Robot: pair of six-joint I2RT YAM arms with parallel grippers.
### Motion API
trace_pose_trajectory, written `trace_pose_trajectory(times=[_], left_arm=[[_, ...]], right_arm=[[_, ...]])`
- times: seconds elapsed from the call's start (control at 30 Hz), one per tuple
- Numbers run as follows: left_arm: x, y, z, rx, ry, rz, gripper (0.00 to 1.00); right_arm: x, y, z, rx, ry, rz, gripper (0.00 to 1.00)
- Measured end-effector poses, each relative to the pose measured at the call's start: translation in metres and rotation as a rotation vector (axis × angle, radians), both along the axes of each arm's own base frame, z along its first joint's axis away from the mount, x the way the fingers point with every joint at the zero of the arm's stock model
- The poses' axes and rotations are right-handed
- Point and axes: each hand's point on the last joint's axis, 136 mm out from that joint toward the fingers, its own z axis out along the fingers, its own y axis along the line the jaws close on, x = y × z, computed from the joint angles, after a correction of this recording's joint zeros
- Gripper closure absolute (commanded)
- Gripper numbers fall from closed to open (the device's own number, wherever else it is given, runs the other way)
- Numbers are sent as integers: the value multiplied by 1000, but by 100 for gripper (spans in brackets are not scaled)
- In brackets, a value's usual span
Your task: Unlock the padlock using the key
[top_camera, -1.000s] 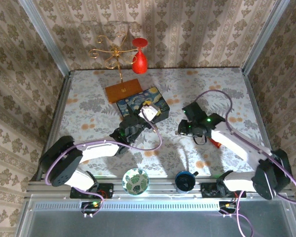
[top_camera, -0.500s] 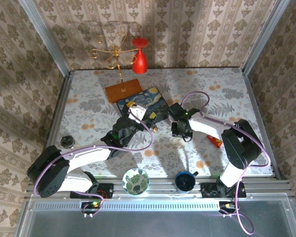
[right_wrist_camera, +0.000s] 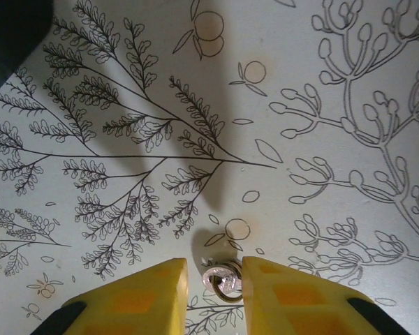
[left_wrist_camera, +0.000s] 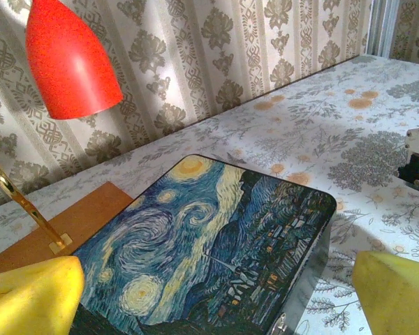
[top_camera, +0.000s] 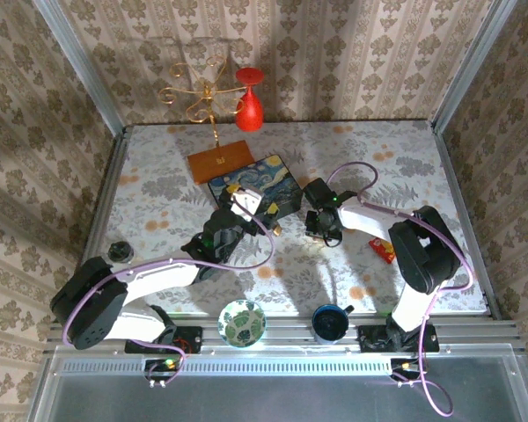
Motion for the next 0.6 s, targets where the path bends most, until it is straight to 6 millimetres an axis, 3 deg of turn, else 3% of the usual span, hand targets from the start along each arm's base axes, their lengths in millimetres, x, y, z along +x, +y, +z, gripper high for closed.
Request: trace_pose_trajectory(times=[0.6], left_arm=[[0, -1, -1, -8, 4, -6, 0]], right_arm=[[-4, -2, 0, -23, -4, 2, 72]])
